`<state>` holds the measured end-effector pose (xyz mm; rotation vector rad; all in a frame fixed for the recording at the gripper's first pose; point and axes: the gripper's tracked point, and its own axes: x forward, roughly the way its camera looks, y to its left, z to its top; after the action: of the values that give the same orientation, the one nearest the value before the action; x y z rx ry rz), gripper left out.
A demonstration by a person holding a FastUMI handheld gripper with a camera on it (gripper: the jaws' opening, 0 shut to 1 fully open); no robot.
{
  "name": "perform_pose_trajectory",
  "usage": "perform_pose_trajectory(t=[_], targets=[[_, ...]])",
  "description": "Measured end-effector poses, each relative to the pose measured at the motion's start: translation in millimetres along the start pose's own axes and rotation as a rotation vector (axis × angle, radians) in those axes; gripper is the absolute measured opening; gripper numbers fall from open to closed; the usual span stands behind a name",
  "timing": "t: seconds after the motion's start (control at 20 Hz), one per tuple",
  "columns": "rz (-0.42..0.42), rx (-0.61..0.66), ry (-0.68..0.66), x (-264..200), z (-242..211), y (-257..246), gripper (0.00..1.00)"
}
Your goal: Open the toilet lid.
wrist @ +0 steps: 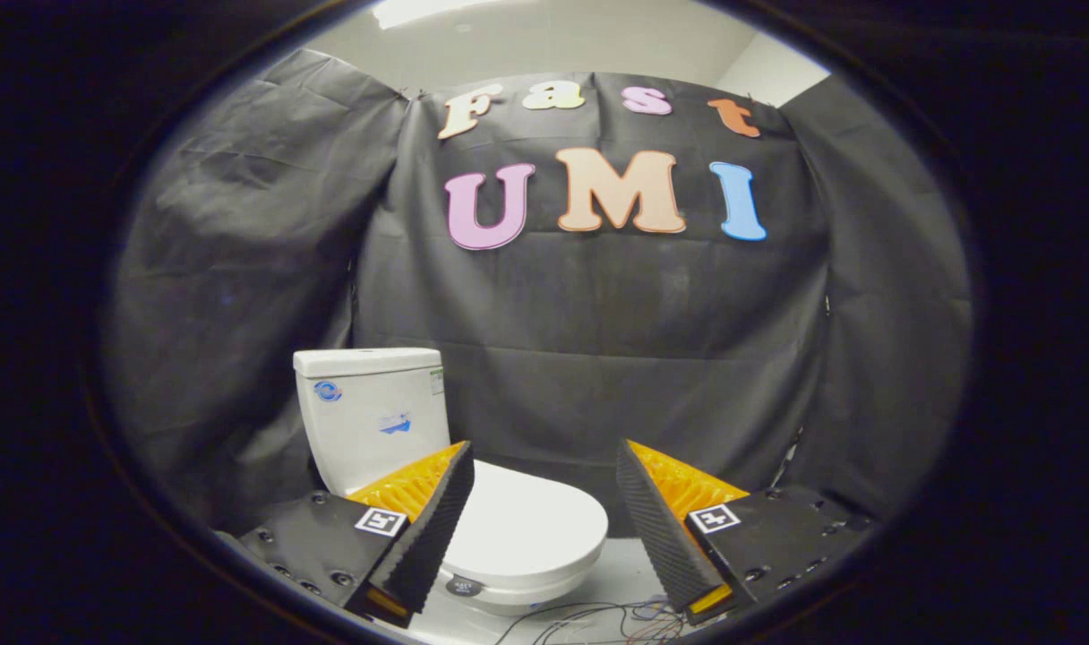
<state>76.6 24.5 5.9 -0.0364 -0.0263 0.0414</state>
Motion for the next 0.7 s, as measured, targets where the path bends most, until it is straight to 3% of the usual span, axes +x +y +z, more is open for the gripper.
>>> perform_pose_trajectory(t=[0.4,0.7], targets=[[0.014,0.038,0.048,34.5,-48.8,54.4,0.99],[0.027,0.226,0.129,22.8,-99.9,92.8,0.99]])
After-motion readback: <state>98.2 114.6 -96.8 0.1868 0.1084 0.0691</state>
